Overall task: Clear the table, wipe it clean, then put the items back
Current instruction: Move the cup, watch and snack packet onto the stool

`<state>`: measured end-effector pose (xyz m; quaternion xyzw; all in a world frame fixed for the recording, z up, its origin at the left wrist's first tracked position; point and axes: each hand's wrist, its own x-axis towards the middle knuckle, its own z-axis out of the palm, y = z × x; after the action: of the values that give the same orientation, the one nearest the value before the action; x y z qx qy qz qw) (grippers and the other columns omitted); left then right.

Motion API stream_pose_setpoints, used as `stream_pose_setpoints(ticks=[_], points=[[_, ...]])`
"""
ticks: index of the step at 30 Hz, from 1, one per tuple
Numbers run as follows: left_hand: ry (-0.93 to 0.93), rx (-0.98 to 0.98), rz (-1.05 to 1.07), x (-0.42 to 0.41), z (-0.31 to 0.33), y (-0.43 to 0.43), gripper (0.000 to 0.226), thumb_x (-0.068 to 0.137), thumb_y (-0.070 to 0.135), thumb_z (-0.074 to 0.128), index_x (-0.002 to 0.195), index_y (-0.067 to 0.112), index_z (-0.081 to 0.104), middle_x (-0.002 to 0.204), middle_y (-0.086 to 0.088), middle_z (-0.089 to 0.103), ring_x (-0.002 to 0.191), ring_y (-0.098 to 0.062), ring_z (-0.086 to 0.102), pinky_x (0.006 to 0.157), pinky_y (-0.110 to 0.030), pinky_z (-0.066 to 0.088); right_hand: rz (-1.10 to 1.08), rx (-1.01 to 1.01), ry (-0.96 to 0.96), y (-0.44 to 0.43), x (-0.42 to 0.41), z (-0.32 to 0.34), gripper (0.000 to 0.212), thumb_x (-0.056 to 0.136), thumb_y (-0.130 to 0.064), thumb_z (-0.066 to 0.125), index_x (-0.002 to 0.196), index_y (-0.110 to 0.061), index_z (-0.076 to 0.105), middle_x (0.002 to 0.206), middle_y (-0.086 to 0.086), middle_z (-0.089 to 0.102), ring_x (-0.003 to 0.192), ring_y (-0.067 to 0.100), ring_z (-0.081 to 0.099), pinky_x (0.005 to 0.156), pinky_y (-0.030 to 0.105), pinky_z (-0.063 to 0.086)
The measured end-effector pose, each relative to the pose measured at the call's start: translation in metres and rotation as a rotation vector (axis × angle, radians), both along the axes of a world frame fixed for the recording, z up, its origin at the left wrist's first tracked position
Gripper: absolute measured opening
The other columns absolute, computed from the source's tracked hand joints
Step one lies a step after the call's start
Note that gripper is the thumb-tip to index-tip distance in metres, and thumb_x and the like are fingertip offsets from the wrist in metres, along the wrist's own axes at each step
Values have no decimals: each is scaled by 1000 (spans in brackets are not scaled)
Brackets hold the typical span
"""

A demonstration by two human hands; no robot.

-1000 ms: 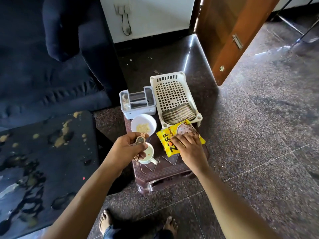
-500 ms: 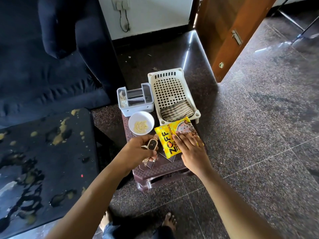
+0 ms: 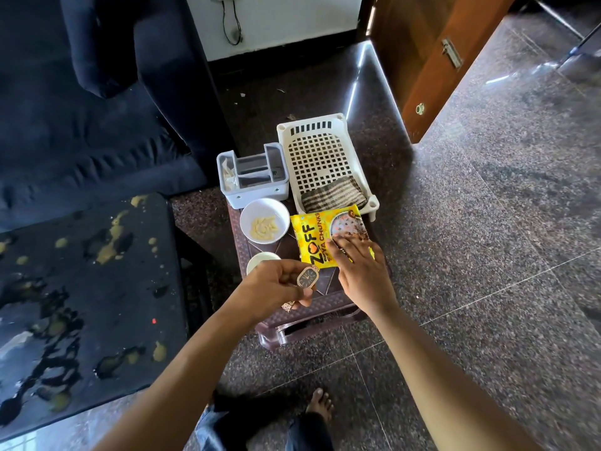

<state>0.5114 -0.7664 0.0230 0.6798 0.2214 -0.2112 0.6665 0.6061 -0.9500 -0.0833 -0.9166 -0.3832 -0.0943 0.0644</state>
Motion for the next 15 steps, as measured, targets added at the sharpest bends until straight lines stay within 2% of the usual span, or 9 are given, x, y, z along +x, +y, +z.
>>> stream_pose_setpoints(ticks=[4,6,7,8,9,10,12,13,15], points=[[5,-12,-11,-1,-4,-6,36,77,-9,69,109,7,65,80,-2,73,67,-13,67,66,-21,53,-24,107,59,-7,-2,10,55,78,-23,48,133,-19,46,129,3,56,124,23,46,106,48,33],[5,-18,-21,-1,-5,-11,35,77,-10,68,107,7,66,80,-4,73,66,-12,68,66,-20,53,-86,275,124,-11,-9,19,47,81,-20,46,127,-15,51,121,5,60,115,22,51,101,37,38],[9,-23,-27,-1,-5,-14,35,77,-11,68,107,8,66,80,-4,72,65,-11,67,65,-19,53,-128,390,194,-12,-15,25,39,84,-20,47,121,-12,56,113,6,63,105,18,56,93,28,41],[9,-33,-35,-1,-6,-17,35,77,-12,68,106,8,66,79,-4,72,64,-10,67,65,-19,53,-168,518,329,-14,-21,31,32,87,-23,48,114,-10,61,103,6,66,91,11,59,84,19,43],[8,-47,-43,0,-7,-21,35,77,-12,68,104,10,67,79,-4,72,64,-10,67,67,-20,54,-210,655,556,-15,-27,39,29,89,-31,50,106,-12,64,94,5,68,80,7,61,73,14,44],[7,-52,-54,0,-9,-24,34,77,-11,68,101,12,68,80,-5,72,65,-11,67,69,-22,55,-272,782,868,-16,-32,48,32,88,-42,52,100,-16,66,89,3,70,75,8,65,66,15,46],[2,-21,-98,1,-17,-29,33,78,-5,71,97,21,70,83,-8,74,69,-14,68,74,-27,56,-393,857,1462,-18,-38,55,42,79,-53,58,101,-19,67,92,0,73,82,15,70,67,23,52],[3,11,-130,2,-23,-31,31,78,-1,72,97,24,70,84,-10,74,69,-14,68,76,-30,55,-404,852,1615,-20,-40,54,42,77,-49,63,104,-16,66,94,0,73,85,16,70,70,26,54],[21,94,-153,2,-34,-37,26,79,7,74,99,22,71,83,-10,74,68,-14,68,80,-36,55,-404,878,1681,-22,-42,51,32,79,-31,71,103,-11,64,91,-1,72,88,15,68,76,28,55]])
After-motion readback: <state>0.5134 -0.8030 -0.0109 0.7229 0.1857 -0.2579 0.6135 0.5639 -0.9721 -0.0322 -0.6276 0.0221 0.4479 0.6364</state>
